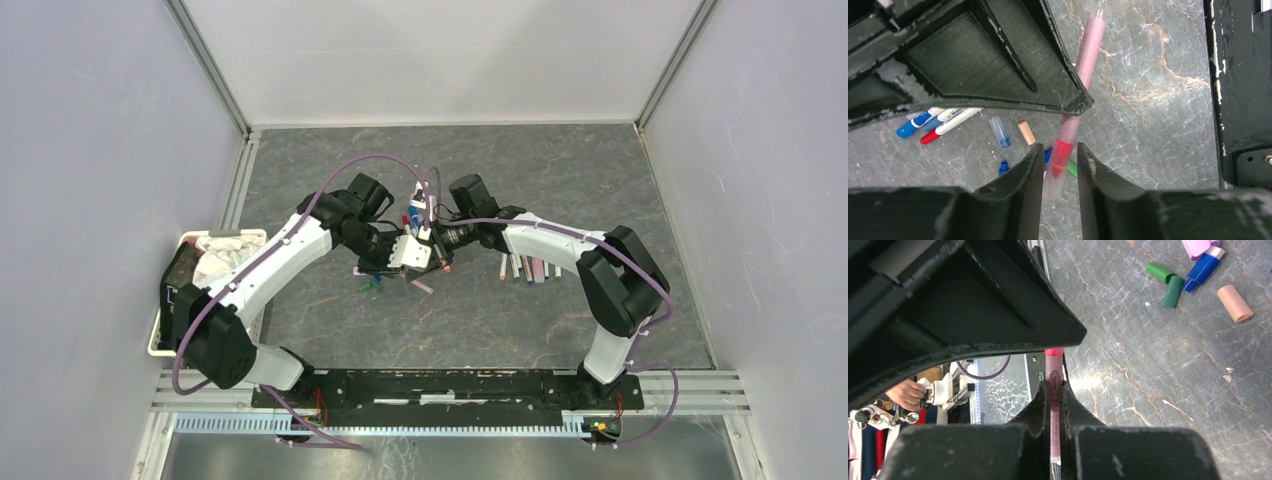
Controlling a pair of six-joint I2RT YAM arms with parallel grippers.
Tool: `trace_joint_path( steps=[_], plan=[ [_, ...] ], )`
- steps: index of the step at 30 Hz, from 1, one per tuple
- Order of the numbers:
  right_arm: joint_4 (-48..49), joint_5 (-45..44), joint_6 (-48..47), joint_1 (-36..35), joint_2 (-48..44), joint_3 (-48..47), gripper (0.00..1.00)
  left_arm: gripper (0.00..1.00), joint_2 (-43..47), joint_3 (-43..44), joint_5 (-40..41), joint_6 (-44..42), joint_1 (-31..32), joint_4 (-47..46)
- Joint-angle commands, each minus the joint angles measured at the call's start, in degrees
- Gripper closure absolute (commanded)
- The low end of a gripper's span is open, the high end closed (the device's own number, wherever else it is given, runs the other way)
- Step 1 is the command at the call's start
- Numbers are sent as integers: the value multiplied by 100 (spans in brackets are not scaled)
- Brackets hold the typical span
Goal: Open the pen caps
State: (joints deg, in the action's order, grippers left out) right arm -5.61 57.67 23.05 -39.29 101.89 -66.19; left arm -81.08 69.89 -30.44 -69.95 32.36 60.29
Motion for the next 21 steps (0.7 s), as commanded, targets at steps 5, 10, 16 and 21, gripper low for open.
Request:
trace_joint_path(
  steps=[5, 10, 16, 21],
  plan=[
    [520, 201, 319, -84, 60, -149, 100, 76, -213, 12, 100, -213, 192, 188],
    [518, 235, 304, -221, 252, -241, 72, 98, -284, 97, 251, -167, 242, 209],
    [293, 248, 59, -285, 469, -415, 74, 98, -304, 212, 279, -152, 279, 237],
    [-285, -50, -392, -243, 328, -374, 100, 98, -350, 200, 679, -246, 272, 251]
  ],
)
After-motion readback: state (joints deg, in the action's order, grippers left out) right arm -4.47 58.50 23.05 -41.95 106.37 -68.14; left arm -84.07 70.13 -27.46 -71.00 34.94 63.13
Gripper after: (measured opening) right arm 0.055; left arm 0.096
